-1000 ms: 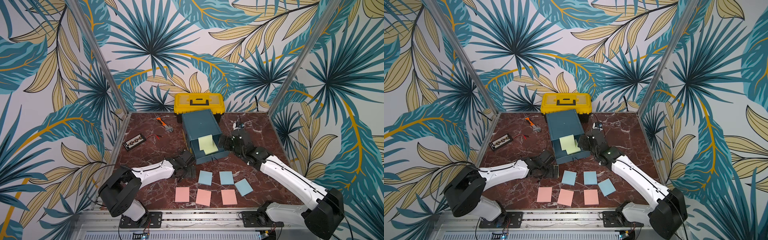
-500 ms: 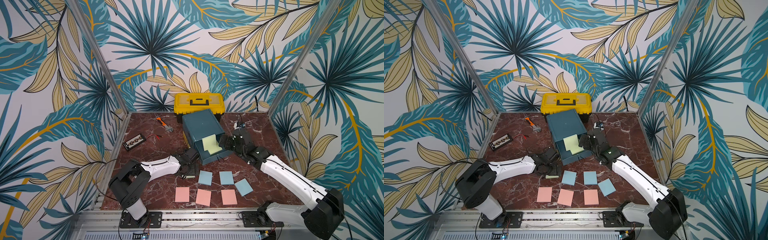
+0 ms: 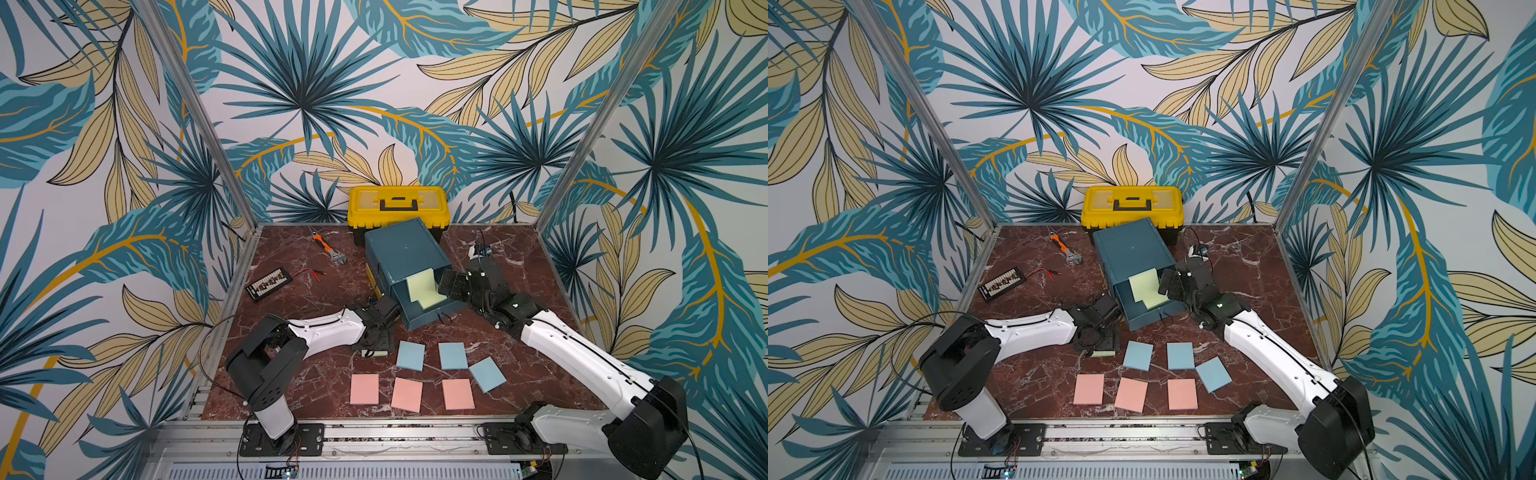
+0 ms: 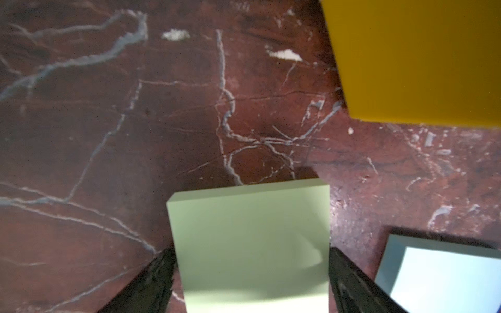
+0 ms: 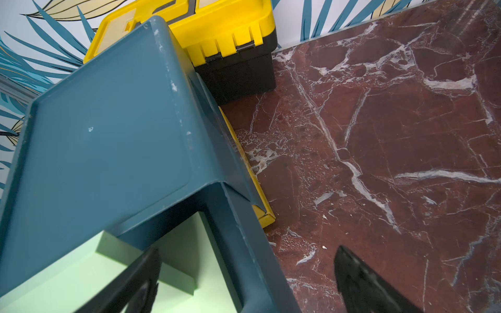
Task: Please put the sticky notes in the drawer by color
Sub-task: Pick up the sticky notes from the center of the board.
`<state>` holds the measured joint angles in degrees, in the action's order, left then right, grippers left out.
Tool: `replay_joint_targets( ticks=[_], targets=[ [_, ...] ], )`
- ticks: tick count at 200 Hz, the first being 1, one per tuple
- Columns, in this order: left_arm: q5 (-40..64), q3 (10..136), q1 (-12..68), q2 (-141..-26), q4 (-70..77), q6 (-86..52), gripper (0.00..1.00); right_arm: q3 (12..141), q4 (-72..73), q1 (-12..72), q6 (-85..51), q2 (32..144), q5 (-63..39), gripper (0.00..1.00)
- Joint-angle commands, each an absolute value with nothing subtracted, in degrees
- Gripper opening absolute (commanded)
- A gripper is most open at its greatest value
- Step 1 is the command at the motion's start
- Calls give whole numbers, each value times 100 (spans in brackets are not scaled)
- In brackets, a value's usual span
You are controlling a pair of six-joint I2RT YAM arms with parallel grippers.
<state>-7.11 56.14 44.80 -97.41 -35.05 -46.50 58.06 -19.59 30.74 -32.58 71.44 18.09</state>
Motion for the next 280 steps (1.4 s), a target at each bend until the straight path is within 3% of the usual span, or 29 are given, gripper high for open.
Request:
replay_joint_targets(
  ticks=[1, 51, 170, 229, 280],
  targets=[
    [-650, 5488, 4491, -9816, -3731, -4728, 86, 5651, -1956, 3047, -3295, 7110, 1785, 99],
    [-695, 5379, 4490, -9554, -3881, -4824, 81, 5644, -1914, 3031, -3352, 7127, 1749, 99],
    [-766, 5452, 4299, -8098, -4722, -4984, 81, 5712, -1846, 3011, -3353, 6949, 1662, 99],
    [-996, 6645, 4236, -7301, -6160, -4845, 81, 5711, -1748, 2949, -3326, 6618, 1872, 99],
    [-943, 8499, 4231, -7640, -6572, -4404, 81, 5718, -1849, 2880, -3294, 6422, 2042, 99]
  ],
)
